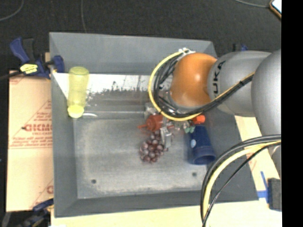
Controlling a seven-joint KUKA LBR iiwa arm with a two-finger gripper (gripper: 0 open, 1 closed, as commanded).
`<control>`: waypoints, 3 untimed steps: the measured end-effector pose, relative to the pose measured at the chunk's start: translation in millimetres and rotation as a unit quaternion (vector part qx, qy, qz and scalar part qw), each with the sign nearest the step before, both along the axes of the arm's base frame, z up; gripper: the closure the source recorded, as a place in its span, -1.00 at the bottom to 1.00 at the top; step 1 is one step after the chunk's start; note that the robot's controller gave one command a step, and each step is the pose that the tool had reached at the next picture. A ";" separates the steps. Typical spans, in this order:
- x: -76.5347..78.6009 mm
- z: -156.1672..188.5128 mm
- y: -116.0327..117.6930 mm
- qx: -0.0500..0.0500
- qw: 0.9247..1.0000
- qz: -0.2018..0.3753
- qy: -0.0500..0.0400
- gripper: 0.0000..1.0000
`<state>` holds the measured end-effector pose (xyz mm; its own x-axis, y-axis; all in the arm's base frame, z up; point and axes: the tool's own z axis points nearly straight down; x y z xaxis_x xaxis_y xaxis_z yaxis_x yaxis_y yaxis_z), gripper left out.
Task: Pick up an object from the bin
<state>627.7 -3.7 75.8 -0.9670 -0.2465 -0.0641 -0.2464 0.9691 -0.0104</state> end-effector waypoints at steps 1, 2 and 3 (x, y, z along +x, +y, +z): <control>19.6 -0.7 -10.6 0.004 0.999 -0.045 -0.004 -1.00; 13.1 -0.4 -16.2 -0.002 1.000 0.030 -0.008 -1.00; 18.1 -0.5 -2.1 0.003 0.999 -0.031 -0.011 -1.00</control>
Offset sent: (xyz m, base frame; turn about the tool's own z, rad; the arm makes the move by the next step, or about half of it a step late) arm 0.0085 -0.0157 -0.0058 -0.0622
